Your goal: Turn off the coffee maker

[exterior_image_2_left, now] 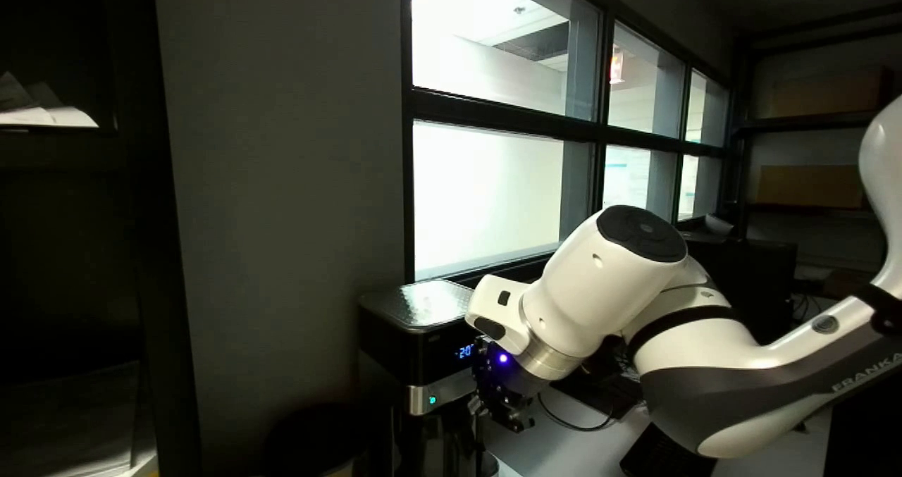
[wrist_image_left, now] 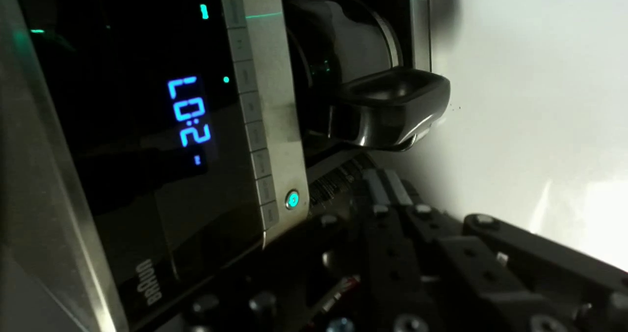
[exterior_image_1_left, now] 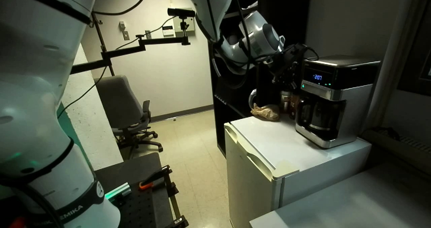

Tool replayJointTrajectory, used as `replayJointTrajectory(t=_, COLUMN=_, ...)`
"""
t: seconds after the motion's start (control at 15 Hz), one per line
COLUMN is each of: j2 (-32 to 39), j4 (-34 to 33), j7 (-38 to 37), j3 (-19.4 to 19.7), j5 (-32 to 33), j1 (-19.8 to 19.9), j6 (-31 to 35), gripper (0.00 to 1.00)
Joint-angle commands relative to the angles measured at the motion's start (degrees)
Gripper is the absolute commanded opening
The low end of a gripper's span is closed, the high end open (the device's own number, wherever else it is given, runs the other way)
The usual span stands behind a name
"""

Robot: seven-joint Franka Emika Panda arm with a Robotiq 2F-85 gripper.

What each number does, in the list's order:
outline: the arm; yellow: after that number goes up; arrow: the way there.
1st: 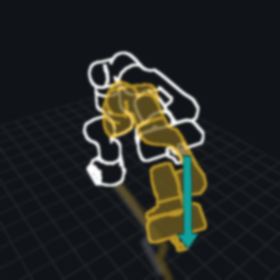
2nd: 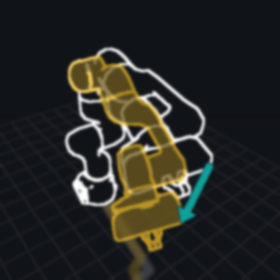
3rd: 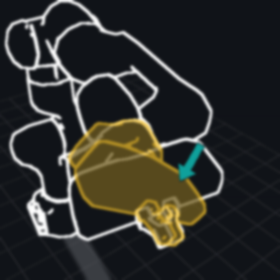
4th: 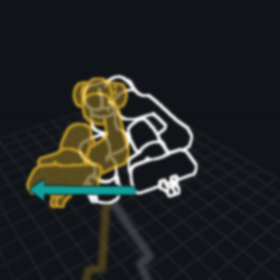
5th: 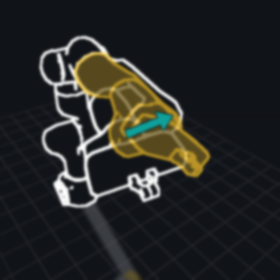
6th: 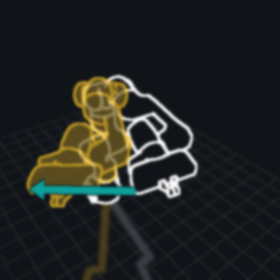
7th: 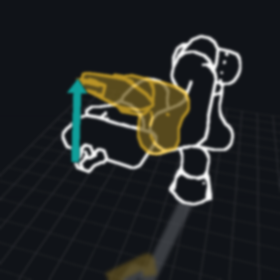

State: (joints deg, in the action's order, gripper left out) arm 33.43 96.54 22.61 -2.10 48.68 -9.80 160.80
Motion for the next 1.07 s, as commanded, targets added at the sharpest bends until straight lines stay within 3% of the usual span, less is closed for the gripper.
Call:
replayJointTrajectory(t=0.0, j2=3.1, j4=-4.3, j7=0.7, j3=0.2, j5=1.0, j1=-0.4, j6=-0.1, gripper=0.0)
replayJointTrajectory(t=1.0, j2=10.6, j4=-14.7, j7=5.5, j3=-1.2, j5=-0.4, j1=-0.2, j6=-1.2, gripper=0.0)
